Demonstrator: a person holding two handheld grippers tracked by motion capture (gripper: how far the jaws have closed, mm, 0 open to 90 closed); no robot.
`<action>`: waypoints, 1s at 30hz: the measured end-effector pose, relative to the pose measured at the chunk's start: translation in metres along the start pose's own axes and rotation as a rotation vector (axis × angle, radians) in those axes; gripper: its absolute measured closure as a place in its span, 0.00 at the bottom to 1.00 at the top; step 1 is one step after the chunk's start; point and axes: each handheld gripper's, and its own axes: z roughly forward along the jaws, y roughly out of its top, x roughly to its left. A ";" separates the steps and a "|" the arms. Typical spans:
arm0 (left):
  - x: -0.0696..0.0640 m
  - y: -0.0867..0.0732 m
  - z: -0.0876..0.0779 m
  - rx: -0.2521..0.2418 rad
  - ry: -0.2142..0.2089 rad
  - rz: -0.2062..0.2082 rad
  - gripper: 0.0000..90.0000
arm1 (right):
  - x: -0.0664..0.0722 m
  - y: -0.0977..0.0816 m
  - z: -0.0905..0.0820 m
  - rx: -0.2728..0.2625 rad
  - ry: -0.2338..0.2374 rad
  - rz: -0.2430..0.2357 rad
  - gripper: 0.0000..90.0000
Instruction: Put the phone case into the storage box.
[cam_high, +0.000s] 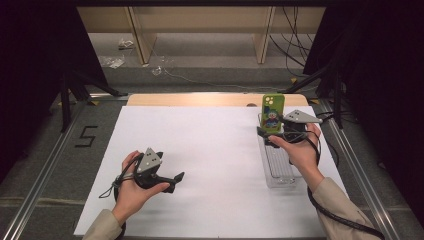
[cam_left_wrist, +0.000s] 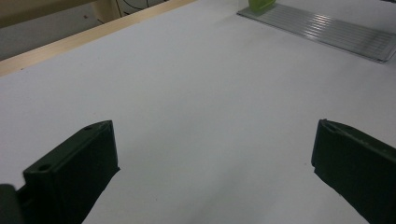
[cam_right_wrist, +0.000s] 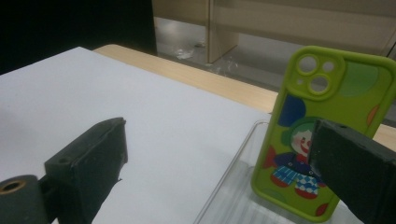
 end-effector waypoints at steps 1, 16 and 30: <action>0.000 0.000 0.000 0.000 0.000 0.000 0.00 | 0.000 0.000 -0.001 -0.001 0.005 0.000 0.07; 0.000 0.000 0.000 0.001 0.001 -0.001 0.00 | 0.005 -0.008 -0.017 -0.014 0.062 -0.008 0.07; 0.001 0.000 -0.001 -0.001 0.005 -0.005 0.00 | 0.006 -0.017 -0.030 -0.012 0.081 -0.014 0.08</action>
